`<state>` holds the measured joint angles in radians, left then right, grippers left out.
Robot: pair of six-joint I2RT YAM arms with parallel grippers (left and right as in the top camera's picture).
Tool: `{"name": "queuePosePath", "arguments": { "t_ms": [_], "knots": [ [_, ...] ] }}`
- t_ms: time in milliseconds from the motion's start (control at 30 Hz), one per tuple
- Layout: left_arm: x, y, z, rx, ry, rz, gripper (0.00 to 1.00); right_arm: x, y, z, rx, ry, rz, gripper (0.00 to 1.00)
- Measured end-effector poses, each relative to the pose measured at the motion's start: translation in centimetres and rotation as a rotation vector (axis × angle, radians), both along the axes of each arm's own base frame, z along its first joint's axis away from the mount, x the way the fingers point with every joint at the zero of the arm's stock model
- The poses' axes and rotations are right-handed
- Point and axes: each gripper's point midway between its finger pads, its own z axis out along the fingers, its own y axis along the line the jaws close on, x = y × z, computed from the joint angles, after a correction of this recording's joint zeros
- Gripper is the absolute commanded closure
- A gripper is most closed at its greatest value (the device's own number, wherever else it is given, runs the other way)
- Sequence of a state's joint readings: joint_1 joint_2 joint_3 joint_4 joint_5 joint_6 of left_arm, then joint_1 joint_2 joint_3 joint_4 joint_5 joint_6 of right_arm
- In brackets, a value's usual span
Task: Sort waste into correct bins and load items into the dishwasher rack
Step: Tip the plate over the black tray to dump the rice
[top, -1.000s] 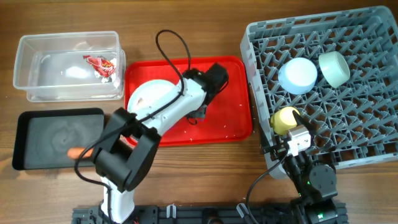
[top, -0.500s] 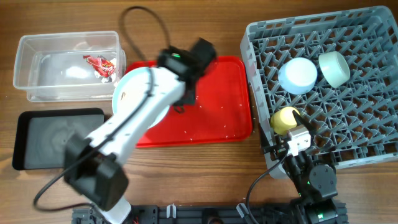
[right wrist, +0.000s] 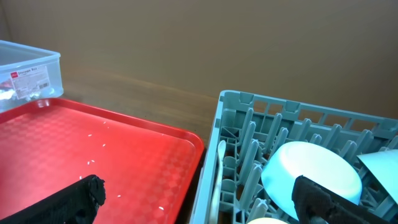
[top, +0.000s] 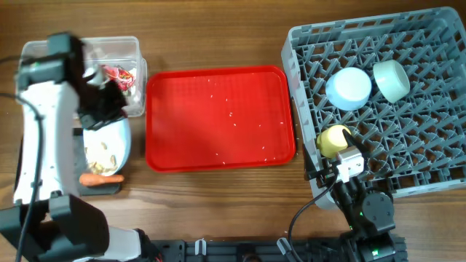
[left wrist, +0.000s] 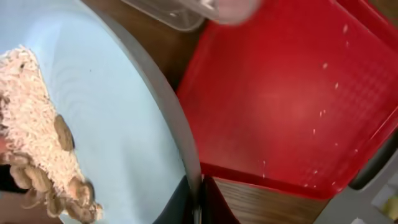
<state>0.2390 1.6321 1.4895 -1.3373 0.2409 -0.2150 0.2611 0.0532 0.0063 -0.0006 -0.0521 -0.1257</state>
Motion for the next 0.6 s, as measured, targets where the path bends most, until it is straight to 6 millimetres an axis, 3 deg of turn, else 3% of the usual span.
{"name": "queuePosePath", "arguments": {
  "t_ms": [133, 233, 333, 433, 600],
  "knots": [
    [-0.7, 3.2, -1.7, -0.111, -0.030, 0.099, 0.96, 0.0, 0.0, 0.0, 0.000, 0.000, 0.000, 0.00],
    [-1.4, 5.2, -1.8, -0.228, -0.096, 0.166, 0.96, 0.0, 0.0, 0.0, 0.000, 0.000, 0.000, 0.00],
    [-1.8, 7.0, -0.4, -0.296, -0.196, 0.208, 0.96, 0.0, 0.0, 0.0, 0.000, 0.000, 0.000, 0.00],
    [-2.9, 9.1, 3.2, -0.382, -0.391, 0.257, 0.96, 0.0, 0.0, 0.0, 0.000, 0.000, 0.000, 0.00],
    [-4.6, 10.2, 7.2, -0.511, -0.628, 0.274, 0.96, 0.0, 0.0, 0.0, 0.000, 0.000, 0.000, 0.00]
  ]
}}
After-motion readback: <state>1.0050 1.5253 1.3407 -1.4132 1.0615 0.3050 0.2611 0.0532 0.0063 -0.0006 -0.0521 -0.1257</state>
